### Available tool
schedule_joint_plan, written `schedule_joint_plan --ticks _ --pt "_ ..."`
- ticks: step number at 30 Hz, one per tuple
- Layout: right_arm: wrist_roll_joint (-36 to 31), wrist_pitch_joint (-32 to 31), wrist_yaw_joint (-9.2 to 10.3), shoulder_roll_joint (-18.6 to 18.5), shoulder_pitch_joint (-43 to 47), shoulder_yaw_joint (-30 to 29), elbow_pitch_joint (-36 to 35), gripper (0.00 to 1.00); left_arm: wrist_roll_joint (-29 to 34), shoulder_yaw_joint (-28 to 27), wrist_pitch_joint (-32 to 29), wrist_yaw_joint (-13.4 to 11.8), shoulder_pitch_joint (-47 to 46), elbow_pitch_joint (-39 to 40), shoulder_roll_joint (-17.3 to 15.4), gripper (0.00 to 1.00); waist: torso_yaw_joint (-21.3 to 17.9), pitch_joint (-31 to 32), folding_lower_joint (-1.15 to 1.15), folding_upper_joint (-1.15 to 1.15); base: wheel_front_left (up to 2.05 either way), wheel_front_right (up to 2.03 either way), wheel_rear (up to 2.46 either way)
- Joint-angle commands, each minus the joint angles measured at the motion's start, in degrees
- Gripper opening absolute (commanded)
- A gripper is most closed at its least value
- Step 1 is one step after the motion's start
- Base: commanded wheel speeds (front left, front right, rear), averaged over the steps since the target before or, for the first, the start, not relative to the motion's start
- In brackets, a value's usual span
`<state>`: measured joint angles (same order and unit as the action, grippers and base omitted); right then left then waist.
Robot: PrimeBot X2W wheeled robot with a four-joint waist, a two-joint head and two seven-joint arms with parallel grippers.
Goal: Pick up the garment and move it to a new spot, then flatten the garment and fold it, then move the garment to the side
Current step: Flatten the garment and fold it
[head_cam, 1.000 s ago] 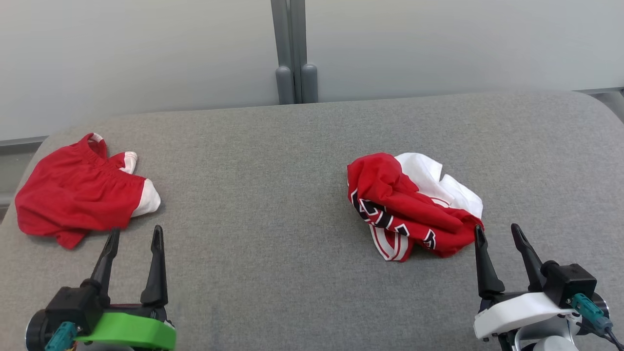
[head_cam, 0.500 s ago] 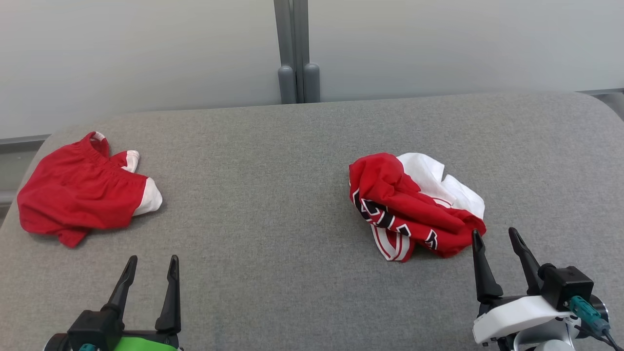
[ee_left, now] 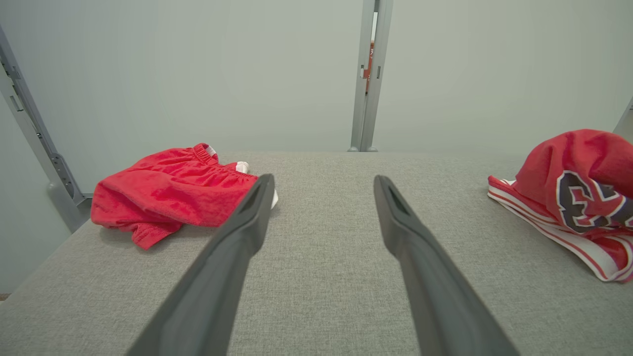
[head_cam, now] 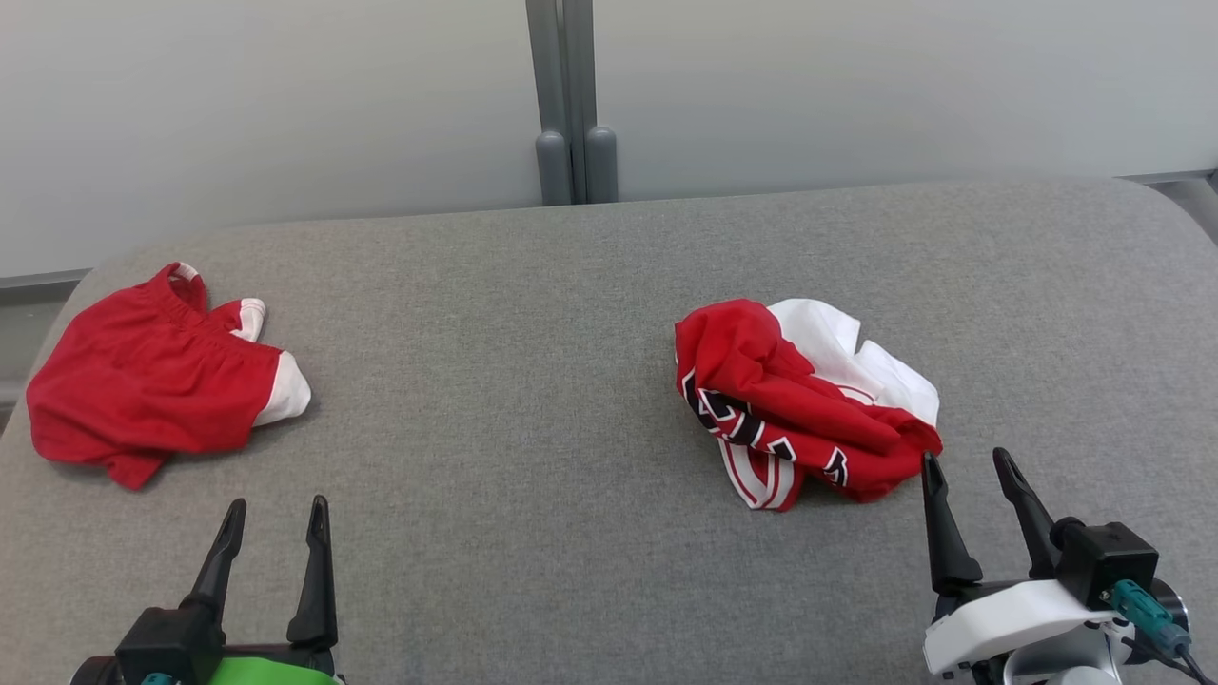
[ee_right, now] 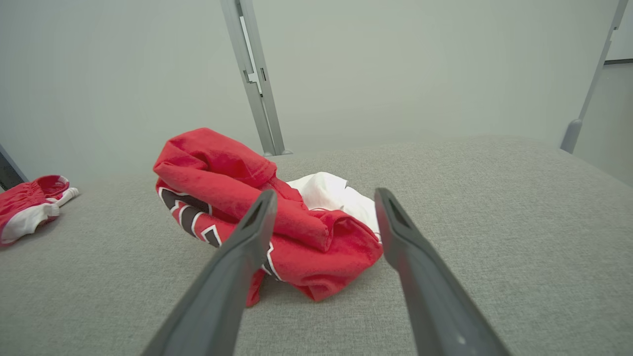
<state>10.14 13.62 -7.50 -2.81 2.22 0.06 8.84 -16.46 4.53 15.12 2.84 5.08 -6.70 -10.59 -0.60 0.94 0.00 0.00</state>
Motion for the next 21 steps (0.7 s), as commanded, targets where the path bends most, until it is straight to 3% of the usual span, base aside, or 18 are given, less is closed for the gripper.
schedule_joint_plan --ticks 1,21 --pt "0.04 -0.04 0.02 -0.14 0.81 -0.12 -0.03 1.00 0.92 -0.35 0.05 0.29 0.89 -0.13 0.07 1.00 -0.01 0.01 0.00 0.00 0.00 0.00 0.00" --pt "0.13 -0.06 0.02 -0.14 -0.28 -0.14 0.70 1.00 2.48 -2.53 0.05 1.25 1.04 -0.52 1.72 1.00 -0.01 0.27 0.00 0.00 0.00 0.00 0.00"
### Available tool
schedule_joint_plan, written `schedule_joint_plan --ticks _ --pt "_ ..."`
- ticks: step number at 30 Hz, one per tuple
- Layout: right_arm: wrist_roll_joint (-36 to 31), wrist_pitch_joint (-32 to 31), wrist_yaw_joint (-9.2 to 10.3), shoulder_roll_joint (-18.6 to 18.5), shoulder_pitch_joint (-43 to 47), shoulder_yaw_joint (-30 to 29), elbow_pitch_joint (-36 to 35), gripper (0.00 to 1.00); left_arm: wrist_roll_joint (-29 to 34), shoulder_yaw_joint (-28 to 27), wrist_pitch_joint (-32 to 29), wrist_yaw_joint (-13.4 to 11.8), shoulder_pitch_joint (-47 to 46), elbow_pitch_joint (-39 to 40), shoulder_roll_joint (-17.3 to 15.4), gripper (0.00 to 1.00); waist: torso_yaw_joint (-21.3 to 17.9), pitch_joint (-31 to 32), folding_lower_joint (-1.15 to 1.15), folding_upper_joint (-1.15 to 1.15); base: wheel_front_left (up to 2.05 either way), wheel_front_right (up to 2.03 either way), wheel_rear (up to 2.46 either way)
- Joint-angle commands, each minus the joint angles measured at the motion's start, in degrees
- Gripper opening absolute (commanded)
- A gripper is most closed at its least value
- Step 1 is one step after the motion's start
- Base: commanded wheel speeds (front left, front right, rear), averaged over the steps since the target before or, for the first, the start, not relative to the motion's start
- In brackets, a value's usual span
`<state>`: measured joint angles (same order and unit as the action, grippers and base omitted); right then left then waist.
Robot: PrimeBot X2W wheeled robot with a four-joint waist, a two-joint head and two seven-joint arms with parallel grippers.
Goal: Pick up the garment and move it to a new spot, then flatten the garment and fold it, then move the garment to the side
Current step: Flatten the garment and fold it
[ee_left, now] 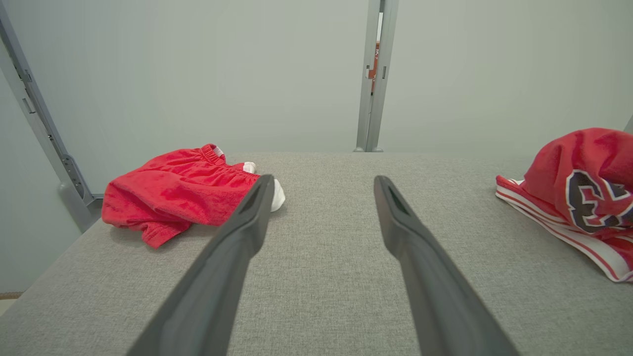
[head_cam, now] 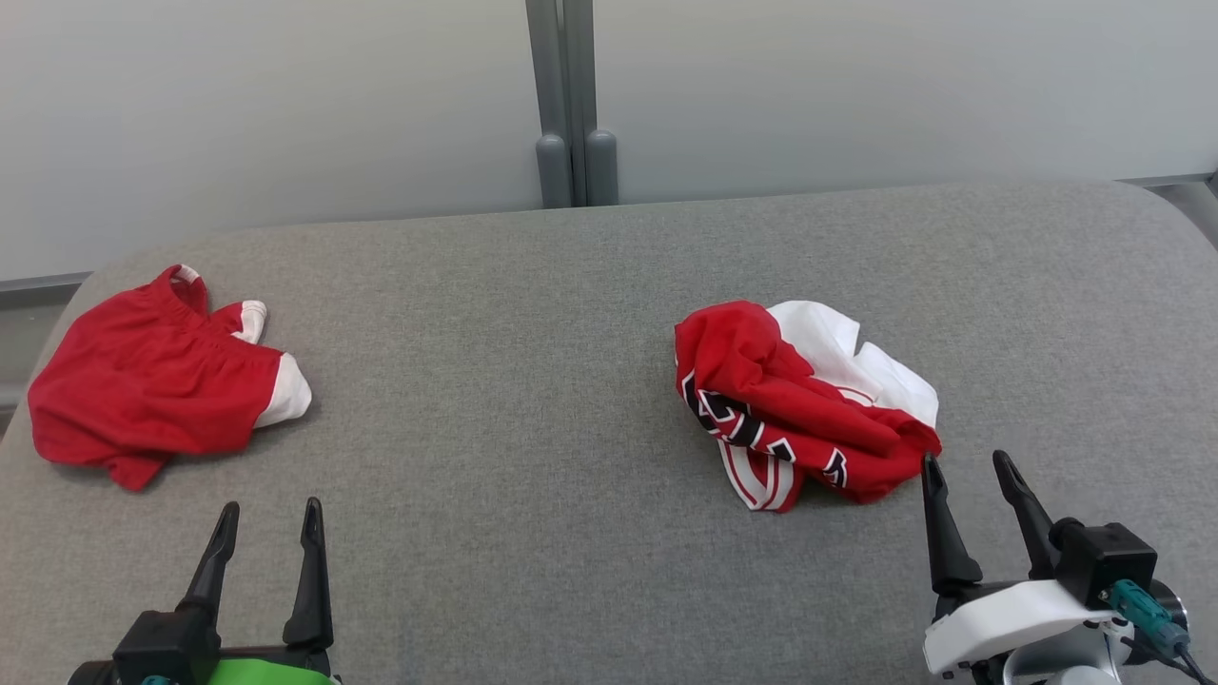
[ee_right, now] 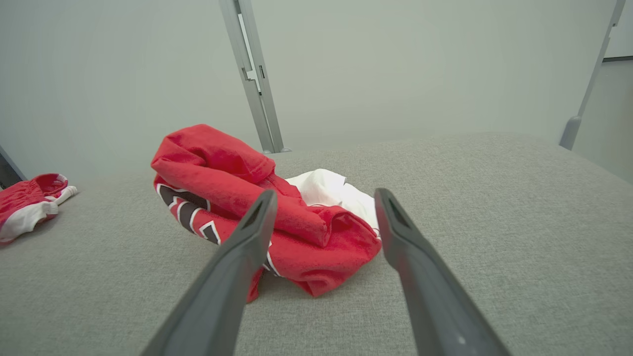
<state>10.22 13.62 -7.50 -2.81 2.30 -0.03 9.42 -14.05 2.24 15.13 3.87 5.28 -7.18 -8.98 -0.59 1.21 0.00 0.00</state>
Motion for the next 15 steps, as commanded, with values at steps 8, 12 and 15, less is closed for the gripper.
schedule_joint_plan --ticks 8,12,15 --pt "-1.62 -0.87 0.02 -1.52 -5.79 0.03 0.04 1.00 0.67 -0.58 0.03 0.46 0.37 -0.42 0.84 1.00 -0.31 -0.63 0.00 0.00 0.00 0.00 0.00" --pt "-1.84 -2.16 0.02 -4.13 -10.31 0.06 2.84 1.00 1.10 -0.21 0.03 0.59 -0.67 -0.78 1.21 1.00 -0.01 -1.41 0.00 0.00 0.00 0.00 0.00" --pt "-1.62 -2.85 0.02 -6.30 -13.97 -0.08 6.26 1.00 1.34 0.18 0.03 0.80 -1.64 -1.13 1.50 1.00 0.55 -2.75 0.00 0.00 0.00 0.00 0.00"
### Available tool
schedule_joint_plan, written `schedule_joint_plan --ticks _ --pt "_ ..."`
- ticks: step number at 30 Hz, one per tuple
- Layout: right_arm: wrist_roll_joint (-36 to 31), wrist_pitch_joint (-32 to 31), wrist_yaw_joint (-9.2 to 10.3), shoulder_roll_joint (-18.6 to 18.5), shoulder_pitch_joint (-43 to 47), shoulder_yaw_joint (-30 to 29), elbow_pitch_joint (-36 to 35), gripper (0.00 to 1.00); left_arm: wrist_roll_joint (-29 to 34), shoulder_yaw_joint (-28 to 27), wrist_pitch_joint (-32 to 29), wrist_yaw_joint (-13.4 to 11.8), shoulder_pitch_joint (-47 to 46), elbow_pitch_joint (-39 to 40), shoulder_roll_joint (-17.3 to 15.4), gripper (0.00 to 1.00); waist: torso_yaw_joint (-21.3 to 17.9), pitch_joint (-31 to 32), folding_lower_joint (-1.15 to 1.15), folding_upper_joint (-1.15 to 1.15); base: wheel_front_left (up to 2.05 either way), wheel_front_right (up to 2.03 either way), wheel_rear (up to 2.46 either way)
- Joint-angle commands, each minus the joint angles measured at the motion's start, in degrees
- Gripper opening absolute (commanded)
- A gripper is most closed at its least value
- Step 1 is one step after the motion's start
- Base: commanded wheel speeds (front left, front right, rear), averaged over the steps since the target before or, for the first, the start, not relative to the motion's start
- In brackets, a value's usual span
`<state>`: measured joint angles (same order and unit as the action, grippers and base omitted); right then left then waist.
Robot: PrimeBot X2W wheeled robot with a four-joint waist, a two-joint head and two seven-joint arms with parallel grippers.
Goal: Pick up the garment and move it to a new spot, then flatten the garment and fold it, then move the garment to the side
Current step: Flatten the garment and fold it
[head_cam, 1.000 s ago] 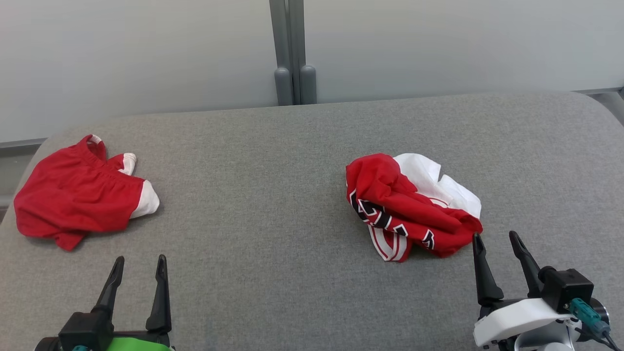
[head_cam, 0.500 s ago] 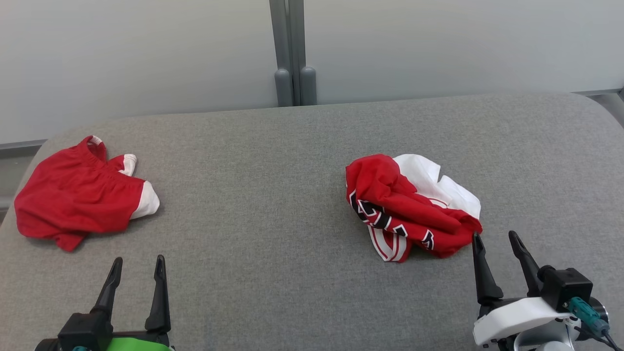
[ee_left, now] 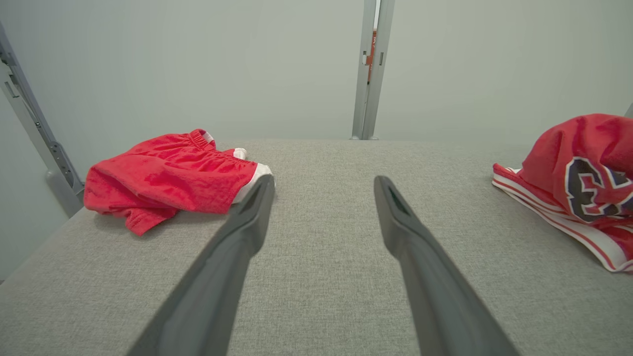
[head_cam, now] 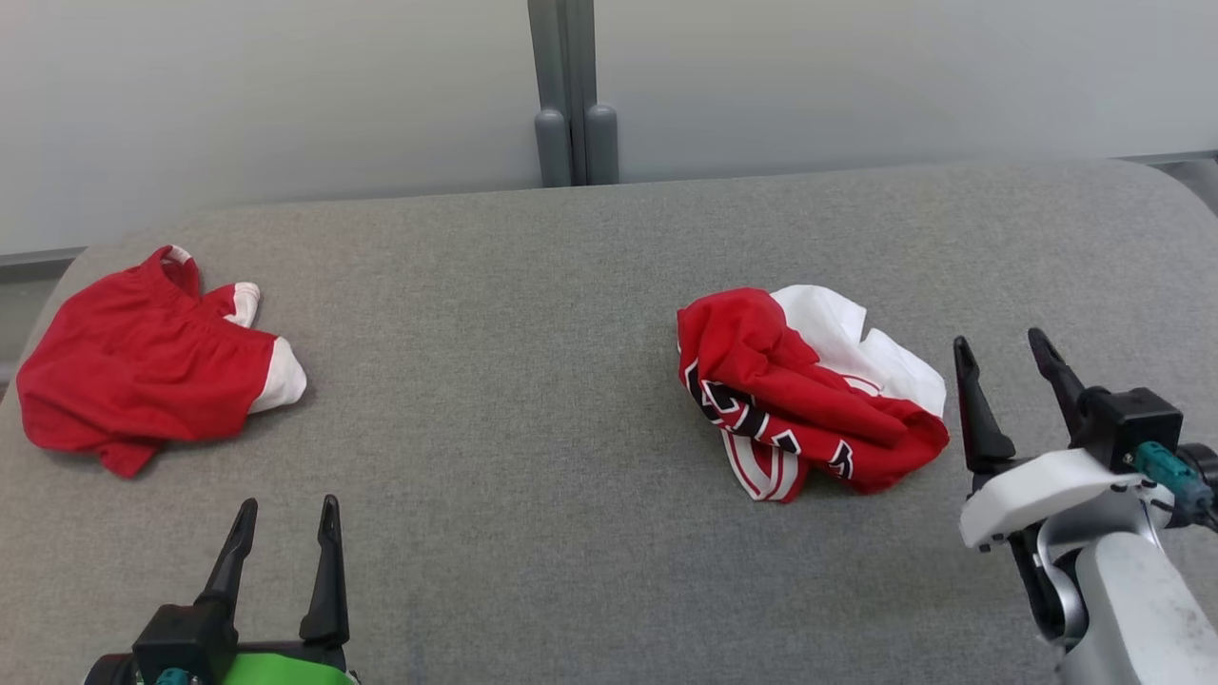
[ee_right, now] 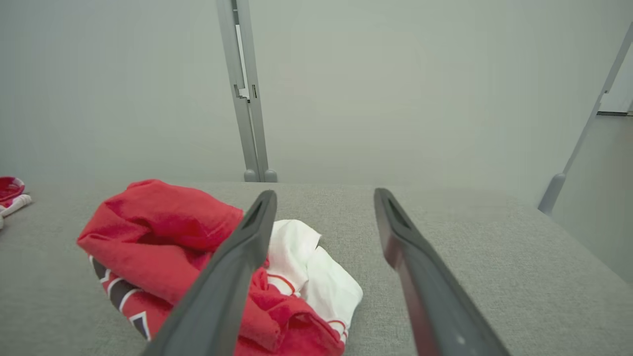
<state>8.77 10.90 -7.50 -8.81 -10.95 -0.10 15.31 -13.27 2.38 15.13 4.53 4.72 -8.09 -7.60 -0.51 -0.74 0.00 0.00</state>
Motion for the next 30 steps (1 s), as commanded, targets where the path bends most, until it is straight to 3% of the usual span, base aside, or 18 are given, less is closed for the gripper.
schedule_joint_plan --ticks 1,6,13,25,26,27,30 --pt "-0.10 -0.23 0.02 -0.82 -1.77 0.00 1.37 1.00 0.60 0.11 0.03 0.25 -1.34 -0.29 0.17 1.00 0.64 -1.26 0.00 0.00 0.00 0.00 0.00" --pt "0.74 -1.08 0.02 -3.48 -7.51 0.26 9.40 1.00 0.83 0.36 0.04 0.62 -3.09 -0.74 0.53 1.00 1.84 -4.33 0.00 0.00 0.00 0.00 0.00" --pt "2.86 -0.74 0.02 -4.20 -13.52 0.53 21.89 1.00 1.45 1.21 0.04 1.29 -5.63 -1.16 0.91 1.00 3.66 -7.99 0.00 0.00 0.00 0.00 0.00" --pt "7.89 1.60 0.02 -0.99 -16.21 2.47 39.19 0.99 1.72 1.12 0.03 1.76 -7.24 -2.20 1.57 1.00 4.44 -9.04 0.00 0.00 0.00 0.00 0.00" --pt "8.51 1.28 0.01 -0.59 -16.22 3.11 40.24 0.35 1.72 1.06 0.03 1.80 -7.37 -2.32 1.59 1.00 4.36 -8.98 0.00 0.00 0.00 0.00 0.00" --pt "9.13 1.24 0.01 -0.39 -16.43 3.75 41.08 0.00 1.72 1.04 0.03 1.87 -7.52 -2.47 1.61 1.00 4.29 -8.89 0.00 0.00 0.00 0.00 0.00" --pt "10.48 2.41 0.05 -1.37 -17.49 4.53 41.65 0.00 1.91 1.08 0.04 1.90 -7.64 -2.77 1.69 1.00 4.13 -8.39 0.00 0.00 0.00 0.00 0.00"
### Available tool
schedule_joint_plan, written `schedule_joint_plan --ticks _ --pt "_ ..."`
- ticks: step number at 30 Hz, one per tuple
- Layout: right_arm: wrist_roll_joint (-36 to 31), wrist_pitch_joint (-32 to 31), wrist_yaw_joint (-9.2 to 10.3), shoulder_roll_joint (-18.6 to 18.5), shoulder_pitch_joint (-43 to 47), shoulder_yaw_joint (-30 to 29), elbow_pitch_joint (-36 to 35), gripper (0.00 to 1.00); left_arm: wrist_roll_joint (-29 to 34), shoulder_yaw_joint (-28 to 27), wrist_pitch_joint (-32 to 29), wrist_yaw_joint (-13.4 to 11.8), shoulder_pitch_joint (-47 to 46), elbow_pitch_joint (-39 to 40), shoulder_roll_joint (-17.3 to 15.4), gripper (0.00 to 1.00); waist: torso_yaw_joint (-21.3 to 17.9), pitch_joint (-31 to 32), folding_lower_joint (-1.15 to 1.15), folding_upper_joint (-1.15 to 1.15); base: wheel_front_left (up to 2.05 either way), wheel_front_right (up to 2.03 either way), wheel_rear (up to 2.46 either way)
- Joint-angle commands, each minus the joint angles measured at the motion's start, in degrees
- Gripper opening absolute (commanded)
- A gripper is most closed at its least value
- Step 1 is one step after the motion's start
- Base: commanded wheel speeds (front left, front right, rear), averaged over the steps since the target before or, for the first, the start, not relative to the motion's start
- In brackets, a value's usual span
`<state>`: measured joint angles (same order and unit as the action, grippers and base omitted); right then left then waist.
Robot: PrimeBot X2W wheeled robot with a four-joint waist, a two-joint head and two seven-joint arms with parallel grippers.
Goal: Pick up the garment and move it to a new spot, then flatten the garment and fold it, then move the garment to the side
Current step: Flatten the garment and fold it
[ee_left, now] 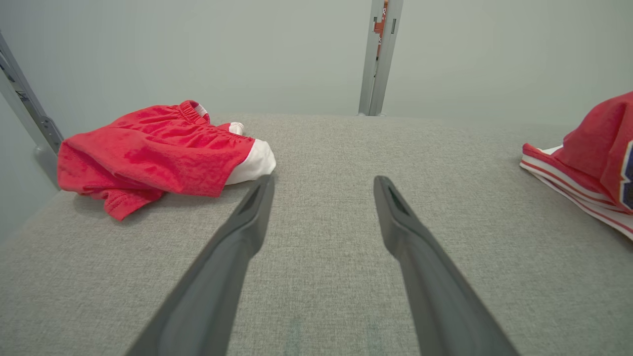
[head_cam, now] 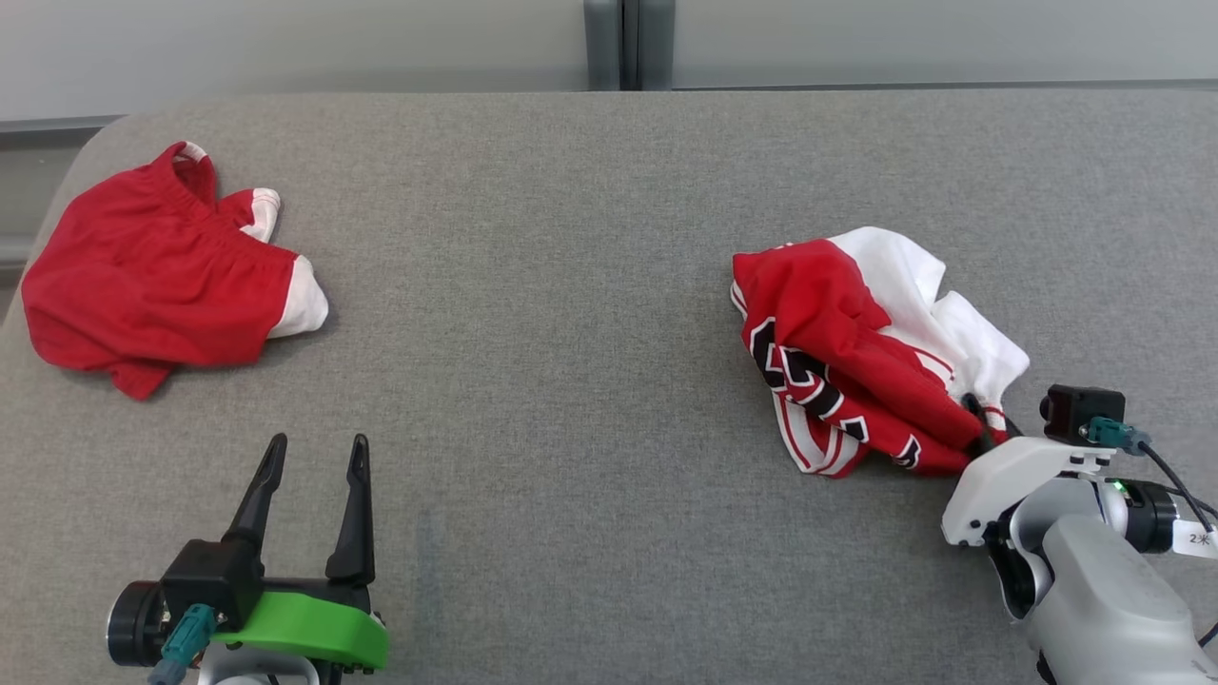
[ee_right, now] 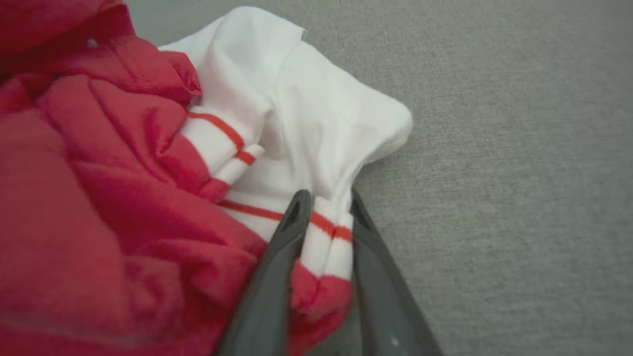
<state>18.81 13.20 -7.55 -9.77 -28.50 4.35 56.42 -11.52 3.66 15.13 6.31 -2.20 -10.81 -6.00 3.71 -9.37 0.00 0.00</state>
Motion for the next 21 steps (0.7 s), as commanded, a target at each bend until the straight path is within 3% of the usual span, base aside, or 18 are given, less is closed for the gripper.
schedule_joint_plan --ticks 1,7,11,16,21 --pt "0.69 0.73 0.12 -1.32 -0.43 0.07 0.36 0.00 0.21 -0.22 0.04 0.13 -0.65 -0.14 0.15 1.00 -0.14 0.55 0.00 0.00 0.00 0.00 0.00" --pt "0.82 2.04 0.12 -6.18 -2.04 -2.49 -2.38 0.00 0.30 -0.63 0.03 0.23 0.56 -0.41 0.35 1.00 -0.07 2.45 0.00 0.00 0.00 0.00 0.00" --pt "-1.33 2.03 0.11 -8.99 -2.70 -5.24 -8.70 0.00 0.47 -0.83 0.03 0.14 1.24 -0.10 0.62 1.00 0.24 3.48 0.00 0.00 0.00 0.00 0.00" --pt "-5.22 2.02 0.11 -8.70 -3.18 -5.71 -17.91 0.00 0.41 -1.04 0.04 0.19 1.90 -0.12 0.96 1.00 0.83 4.69 0.00 0.00 0.00 0.00 0.00" --pt "-6.94 2.02 0.11 -5.47 -3.35 -1.42 -25.30 0.00 0.42 -1.12 0.03 0.19 2.51 -0.16 1.35 1.00 1.77 5.95 0.00 0.00 0.00 0.00 0.00"
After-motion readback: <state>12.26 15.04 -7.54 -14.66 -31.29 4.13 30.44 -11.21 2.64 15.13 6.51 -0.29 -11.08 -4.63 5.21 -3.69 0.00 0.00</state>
